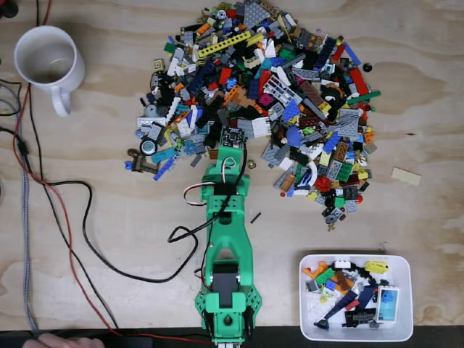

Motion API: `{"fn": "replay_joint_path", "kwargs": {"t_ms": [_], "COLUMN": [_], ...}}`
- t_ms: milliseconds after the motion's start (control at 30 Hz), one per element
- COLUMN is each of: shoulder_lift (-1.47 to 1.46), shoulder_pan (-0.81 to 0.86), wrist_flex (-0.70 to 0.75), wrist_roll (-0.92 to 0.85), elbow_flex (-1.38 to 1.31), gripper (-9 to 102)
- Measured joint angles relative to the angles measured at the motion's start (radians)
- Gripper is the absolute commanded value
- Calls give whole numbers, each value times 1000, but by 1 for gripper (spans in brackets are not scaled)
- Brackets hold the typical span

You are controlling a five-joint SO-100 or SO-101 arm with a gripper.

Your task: Find the closest Lego and put it in the bin.

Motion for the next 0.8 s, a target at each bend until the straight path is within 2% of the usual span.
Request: {"fn": "replay_joint_path", "kwargs": {"t_ms": [167, 367, 500, 633, 800], "shoulder_lift": [0, 2, 83, 239, 360], "shoulder_pan": [-5, -25, 25, 236, 621], "wrist_flex": [-3, 34, 94, 164, 173], "wrist_roll": [-3, -3, -31, -147, -319], "elbow_flex": [-5, -43, -72, -91, -91], "gripper": [0, 0, 0, 0, 0]}}
